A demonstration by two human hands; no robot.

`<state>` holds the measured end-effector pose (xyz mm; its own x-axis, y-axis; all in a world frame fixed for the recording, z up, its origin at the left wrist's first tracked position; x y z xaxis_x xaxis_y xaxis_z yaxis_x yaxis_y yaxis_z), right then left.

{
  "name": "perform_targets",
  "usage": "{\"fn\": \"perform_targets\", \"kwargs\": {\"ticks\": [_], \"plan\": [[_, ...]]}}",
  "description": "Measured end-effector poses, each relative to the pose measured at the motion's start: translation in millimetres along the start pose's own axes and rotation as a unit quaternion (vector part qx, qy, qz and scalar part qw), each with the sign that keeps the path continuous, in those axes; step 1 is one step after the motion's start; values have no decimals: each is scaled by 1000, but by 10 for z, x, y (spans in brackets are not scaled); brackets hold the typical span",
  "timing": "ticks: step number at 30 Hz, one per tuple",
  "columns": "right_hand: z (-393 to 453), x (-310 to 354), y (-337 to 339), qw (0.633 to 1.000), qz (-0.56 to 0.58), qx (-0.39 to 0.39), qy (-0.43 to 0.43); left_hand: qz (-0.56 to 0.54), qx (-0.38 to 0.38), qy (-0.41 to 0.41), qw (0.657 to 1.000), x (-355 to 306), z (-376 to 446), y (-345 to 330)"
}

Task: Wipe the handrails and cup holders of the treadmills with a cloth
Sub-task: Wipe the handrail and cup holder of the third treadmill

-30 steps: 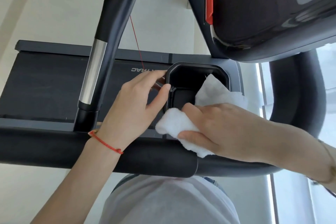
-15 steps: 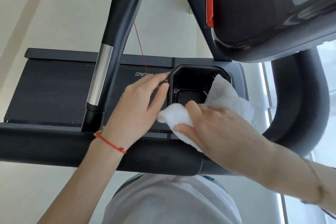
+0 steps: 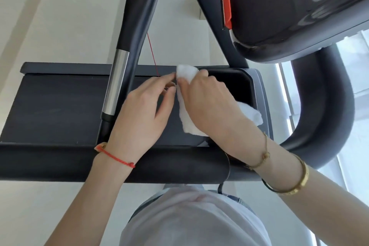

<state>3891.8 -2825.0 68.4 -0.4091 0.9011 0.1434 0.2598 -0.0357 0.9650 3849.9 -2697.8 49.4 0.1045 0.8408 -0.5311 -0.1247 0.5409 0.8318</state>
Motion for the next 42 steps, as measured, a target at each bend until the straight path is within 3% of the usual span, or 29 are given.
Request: {"fn": "perform_targets", "kwargs": {"ticks": [3,7,11,16,22,25,28,30,38,42], "plan": [[-191,18,-36,999,-17,-1,49,-1,-2,-1,1000,20,-28,7],[-562,-87,-49,995,49,-73,48,-17,14,1,1000,7,-51,-20],[-786,-317,-57,987,83,-68,117,-29,22,-7,999,-61,-61,-49],[-1118,-571,-66,966,39,-215,138,-26,17,-15,999,-181,-56,-113],[-1229,-717,54,923,115,-367,19,-11,31,-8,999,-183,-53,-189],[-1102,-679,62,930,125,-344,-22,-11,26,-10,1000,-174,-52,-202],[-1021,-606,-62,958,172,-218,-65,-18,21,-9,1000,-166,-47,-209],[-1039,-568,-143,961,204,-178,-62,-22,16,-9,1000,-162,-43,-214],[-1160,-587,-175,942,213,-259,24,-27,2,-12,1000,-154,-36,-222],[-1114,-725,-25,915,177,-360,38,-31,0,-11,999,-148,-34,-229]]}}
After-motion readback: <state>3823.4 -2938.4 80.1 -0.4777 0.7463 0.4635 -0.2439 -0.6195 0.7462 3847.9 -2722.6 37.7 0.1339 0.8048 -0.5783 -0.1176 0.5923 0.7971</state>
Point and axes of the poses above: each hand's wrist, its own z-axis towards the middle knuckle, its own y-axis out of the back of the hand, x = y × z, the point moved 2 cm from there along z, towards the middle knuckle, and after that the axes turned 12 degrees about z, right-handed, at the moved point
